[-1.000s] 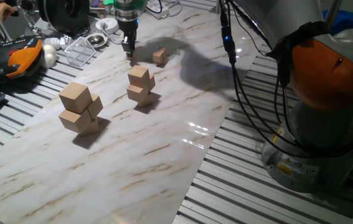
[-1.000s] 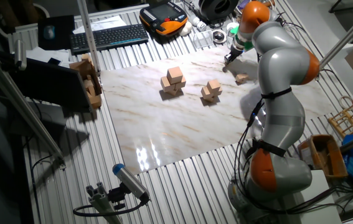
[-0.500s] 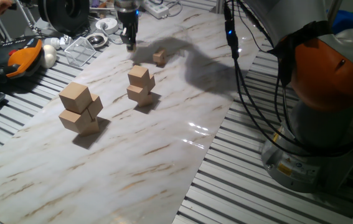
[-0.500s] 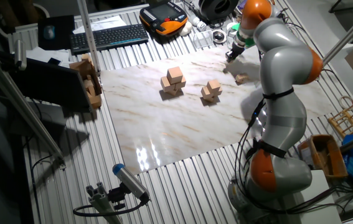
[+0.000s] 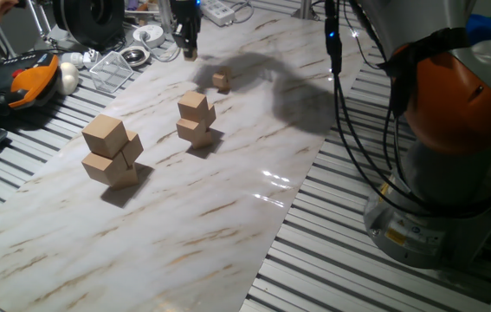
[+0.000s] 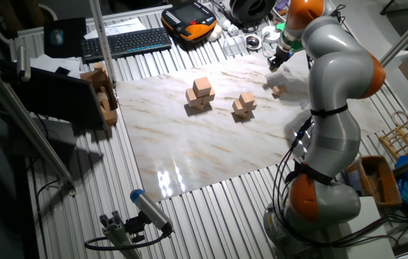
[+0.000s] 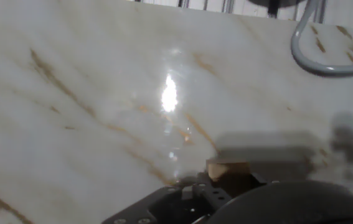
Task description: Stack the blocks into a cross shape
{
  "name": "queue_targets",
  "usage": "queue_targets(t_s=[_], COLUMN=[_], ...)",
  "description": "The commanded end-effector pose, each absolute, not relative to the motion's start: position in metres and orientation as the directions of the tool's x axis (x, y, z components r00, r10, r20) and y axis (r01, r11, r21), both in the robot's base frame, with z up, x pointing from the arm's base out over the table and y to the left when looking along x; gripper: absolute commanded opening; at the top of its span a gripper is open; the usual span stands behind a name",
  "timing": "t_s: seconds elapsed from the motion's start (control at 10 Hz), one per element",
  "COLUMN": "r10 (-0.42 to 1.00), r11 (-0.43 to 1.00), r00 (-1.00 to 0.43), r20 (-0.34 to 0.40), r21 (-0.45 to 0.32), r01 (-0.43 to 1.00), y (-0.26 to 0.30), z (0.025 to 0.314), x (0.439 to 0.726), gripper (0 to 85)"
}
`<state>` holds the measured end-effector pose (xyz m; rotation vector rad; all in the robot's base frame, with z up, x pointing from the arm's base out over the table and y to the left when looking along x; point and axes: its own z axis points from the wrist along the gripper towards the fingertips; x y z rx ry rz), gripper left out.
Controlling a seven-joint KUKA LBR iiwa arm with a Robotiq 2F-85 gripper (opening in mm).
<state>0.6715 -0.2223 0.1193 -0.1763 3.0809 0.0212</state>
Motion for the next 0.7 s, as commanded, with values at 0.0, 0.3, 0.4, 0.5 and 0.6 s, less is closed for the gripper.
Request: queue_targets(t_s=[0.0,0.3,0.4,0.5,0.6], r10=[-0.111,-0.101,-0.087,-0.061,-0.035], r11=[0.994,0.994,0.996,0.998,0.999], r00=[-0.992,-0.993,-0.994,-0.995,-0.995], r20=[-0.060,-0.064,-0.069,-0.076,-0.090], r21=[0.010,0.021,0.026,0.025,0.006], r01=[-0.112,-0.103,-0.089,-0.063,-0.036], y=[-0.2233,-0.2264,-0.2264,-0.2264,-0.2264], z=[0.1177,0.1148,0.1148,0.1148,0.1148], x=[0.6681,0.6624,0.6624,0.6624,0.6624], gripper=[0.0,0.0,0.0,0.0,0.0])
